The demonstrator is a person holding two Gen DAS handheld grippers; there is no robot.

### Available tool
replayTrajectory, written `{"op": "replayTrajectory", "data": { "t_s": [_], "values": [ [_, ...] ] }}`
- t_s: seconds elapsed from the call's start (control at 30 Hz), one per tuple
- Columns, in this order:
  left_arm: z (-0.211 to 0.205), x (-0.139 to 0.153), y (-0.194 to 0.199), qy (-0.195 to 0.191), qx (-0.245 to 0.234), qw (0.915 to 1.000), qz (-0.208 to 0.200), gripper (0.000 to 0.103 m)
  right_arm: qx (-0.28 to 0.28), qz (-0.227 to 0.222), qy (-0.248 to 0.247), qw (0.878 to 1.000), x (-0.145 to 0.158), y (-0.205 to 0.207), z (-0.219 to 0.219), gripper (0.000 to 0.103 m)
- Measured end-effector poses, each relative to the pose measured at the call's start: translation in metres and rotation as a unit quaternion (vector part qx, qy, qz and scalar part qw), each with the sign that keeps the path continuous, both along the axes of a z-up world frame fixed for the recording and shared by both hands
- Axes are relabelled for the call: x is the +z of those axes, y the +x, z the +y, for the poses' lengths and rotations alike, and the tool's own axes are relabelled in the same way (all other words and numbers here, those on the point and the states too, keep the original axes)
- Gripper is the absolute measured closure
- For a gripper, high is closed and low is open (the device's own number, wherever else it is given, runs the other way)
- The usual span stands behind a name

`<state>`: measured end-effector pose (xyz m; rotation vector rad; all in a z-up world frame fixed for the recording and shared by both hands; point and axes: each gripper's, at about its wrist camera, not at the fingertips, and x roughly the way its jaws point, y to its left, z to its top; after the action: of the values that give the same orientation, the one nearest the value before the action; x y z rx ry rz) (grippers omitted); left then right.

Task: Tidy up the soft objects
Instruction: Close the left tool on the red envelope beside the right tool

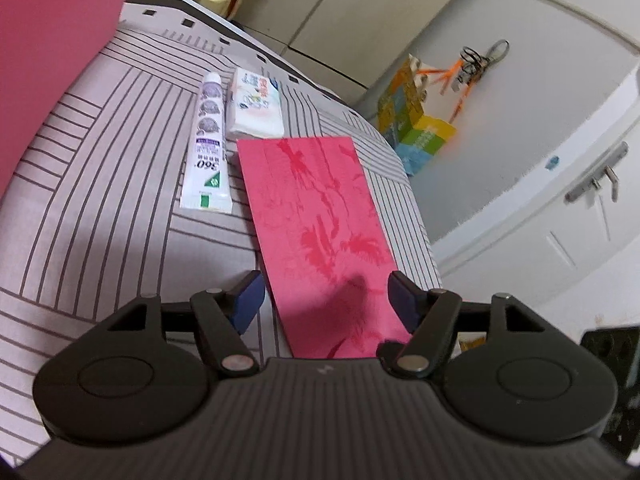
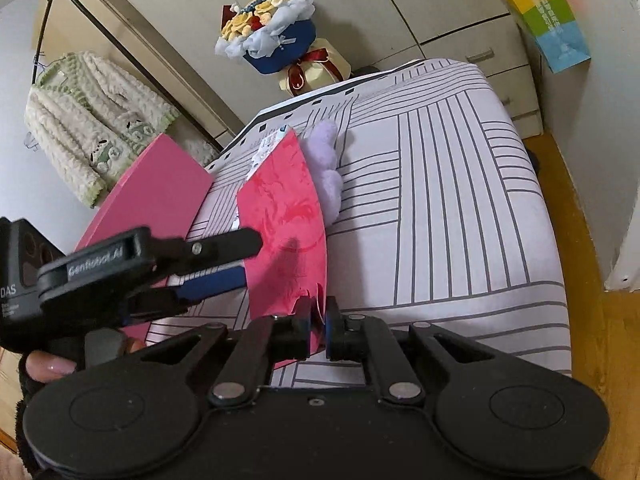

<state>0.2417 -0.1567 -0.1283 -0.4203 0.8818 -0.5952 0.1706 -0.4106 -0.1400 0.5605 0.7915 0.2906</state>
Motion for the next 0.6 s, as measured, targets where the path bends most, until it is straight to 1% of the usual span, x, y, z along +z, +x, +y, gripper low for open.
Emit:
{"op": "replayTrajectory", "data": {
  "t_s": [0.07,0.13,0.2,0.23,0.27,0.33,0.4,0.43,0.5,0.57,0.6],
  "values": [
    [-0.003,-0.001,0.002,-0.001,0.007,1.0,-0.006,0.037,0.001,0.002,-0.002,1.0,-0.001,0.001,0.0,0.095],
    [-0.005,-0.001,0.002,0.007,0.004,0.9998,-0.015,0.04,0.002,0.001,-0.007,1.0,-0.001,-0.001,0.001,0.095],
    [-0.006,-0.001,-0.002,0.023,0.003,0.9993,-0.03,0.047,0.004,-0.001,-0.011,1.0,-0.001,-0.002,0.003,0.095],
    [-0.007,-0.002,-0.004,0.032,0.003,0.9987,-0.041,0.053,0.005,-0.001,-0.012,1.0,-0.001,-0.002,0.003,0.095],
    [-0.005,-0.003,-0.006,0.035,0.001,0.9982,-0.05,0.058,0.005,-0.002,-0.011,1.0,-0.001,-0.003,0.002,0.095],
    [0.0,-0.007,-0.007,0.02,-0.007,0.9984,-0.052,0.062,0.007,-0.002,-0.005,1.0,-0.002,-0.003,0.002,0.095],
    [0.004,-0.011,-0.009,-0.003,-0.016,0.9988,-0.046,0.062,0.006,-0.003,-0.003,1.0,-0.003,-0.004,0.002,0.094],
    [0.005,-0.012,-0.01,-0.01,-0.022,0.9986,-0.046,0.064,0.005,-0.003,-0.002,1.0,-0.003,-0.004,0.002,0.094],
    [0.005,-0.013,-0.013,-0.009,-0.021,0.9983,-0.053,0.068,0.009,-0.002,0.0,1.0,-0.003,-0.004,0.003,0.094],
    [0.005,-0.012,-0.016,-0.004,-0.025,0.9979,-0.06,0.075,0.016,0.001,0.003,1.0,-0.001,-0.005,0.005,0.094],
    [0.006,-0.012,-0.018,-0.001,-0.025,0.9979,-0.059,0.076,0.018,0.002,0.002,1.0,-0.001,-0.007,0.006,0.094]
  ]
}}
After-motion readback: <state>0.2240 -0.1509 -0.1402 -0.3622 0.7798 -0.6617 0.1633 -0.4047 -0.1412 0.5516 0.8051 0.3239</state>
